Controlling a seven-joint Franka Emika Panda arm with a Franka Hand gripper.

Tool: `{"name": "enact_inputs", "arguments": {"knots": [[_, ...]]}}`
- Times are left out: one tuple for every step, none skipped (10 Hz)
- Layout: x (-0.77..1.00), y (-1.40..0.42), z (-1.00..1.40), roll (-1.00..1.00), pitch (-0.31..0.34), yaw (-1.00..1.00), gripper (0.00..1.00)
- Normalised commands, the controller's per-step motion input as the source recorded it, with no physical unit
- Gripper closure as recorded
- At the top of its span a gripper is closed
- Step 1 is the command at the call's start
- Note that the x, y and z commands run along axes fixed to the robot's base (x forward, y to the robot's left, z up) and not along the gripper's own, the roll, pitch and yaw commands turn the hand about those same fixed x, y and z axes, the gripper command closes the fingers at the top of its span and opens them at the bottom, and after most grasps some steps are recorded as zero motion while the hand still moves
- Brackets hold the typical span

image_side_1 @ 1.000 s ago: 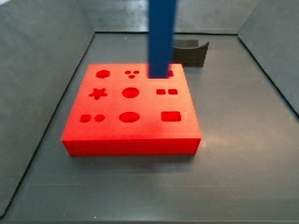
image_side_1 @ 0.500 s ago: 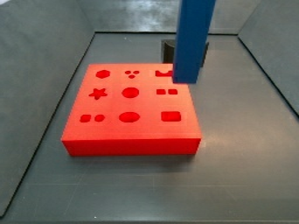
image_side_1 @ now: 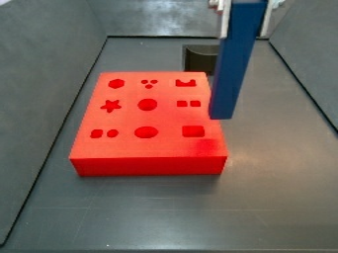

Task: Insert the rectangle object.

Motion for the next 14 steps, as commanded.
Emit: {"name": "enact_inputs", "arguments": {"knots": [[-0.53, 0.0, -0.45, 0.1, 0.0, 0.11, 1.0], [-0.56, 0.0, -0.46, 0.12, -0.004, 0.12, 1.0], [-0.34, -0.02, -0.33, 0.05, 0.0, 0.03, 1.0], [-0.15, -0.02, -0.23, 0.0, -0.017, 0.0, 1.0], [0.0, 0.0, -0.12, 0.0, -0.02, 0.0, 1.0], [0.0, -0.01, -0.05, -0.03, -0.046, 0.0, 1.0], [0.04, -0.01, -0.06, -0.02, -0.037, 0.0, 1.0], [0.19, -0.05, -0.12, 0.0, -0.004, -0.11, 1.0], [0.26, -0.04, -0.15, 0.03, 0.0, -0.17, 1.0], [0.26, -0.02, -0.23, 0.1, 0.046, -0.11, 1.0], [0.31, -0.02, -0.23, 0.12, 0.083, -0.08, 1.0], [0.29, 0.0, -0.27, 0.13, 0.087, -0.05, 1.0], [0.13, 0.0, -0.46, 0.03, 0.0, -0.07, 1.0], [0.0, 0.0, -0.72, -0.09, -0.043, -0.05, 1.0]]}}
